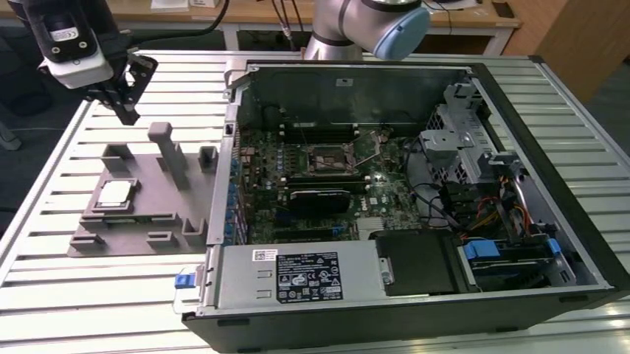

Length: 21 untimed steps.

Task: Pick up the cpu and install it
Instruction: 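Reach for the cpu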

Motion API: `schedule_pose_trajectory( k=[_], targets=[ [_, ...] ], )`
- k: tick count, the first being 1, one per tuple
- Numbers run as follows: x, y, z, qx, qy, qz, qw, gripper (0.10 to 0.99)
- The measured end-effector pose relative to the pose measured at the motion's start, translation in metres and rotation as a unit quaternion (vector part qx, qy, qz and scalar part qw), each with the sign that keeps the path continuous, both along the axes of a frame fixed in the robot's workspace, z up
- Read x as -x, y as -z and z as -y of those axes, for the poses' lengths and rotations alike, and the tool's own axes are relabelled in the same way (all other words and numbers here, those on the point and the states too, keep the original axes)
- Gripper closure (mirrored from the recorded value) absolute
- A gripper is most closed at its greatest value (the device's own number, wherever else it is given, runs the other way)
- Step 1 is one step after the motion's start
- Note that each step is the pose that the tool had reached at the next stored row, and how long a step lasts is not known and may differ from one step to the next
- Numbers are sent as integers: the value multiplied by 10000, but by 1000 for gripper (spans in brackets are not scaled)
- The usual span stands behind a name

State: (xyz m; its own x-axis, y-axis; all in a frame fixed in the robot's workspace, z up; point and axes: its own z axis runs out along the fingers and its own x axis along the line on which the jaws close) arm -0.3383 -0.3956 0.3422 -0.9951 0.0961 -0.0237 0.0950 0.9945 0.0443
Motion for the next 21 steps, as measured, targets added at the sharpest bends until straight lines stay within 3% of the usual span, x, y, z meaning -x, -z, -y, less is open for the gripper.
schedule_pose_trajectory(
  k=[2,7,21],
  targets=[
    [72,35,-1,0,6,0,10000,980],
    [159,92,-3,-1,9,1,10000,980],
    [288,244,-8,0,12,-1,10000,980]
  ],
)
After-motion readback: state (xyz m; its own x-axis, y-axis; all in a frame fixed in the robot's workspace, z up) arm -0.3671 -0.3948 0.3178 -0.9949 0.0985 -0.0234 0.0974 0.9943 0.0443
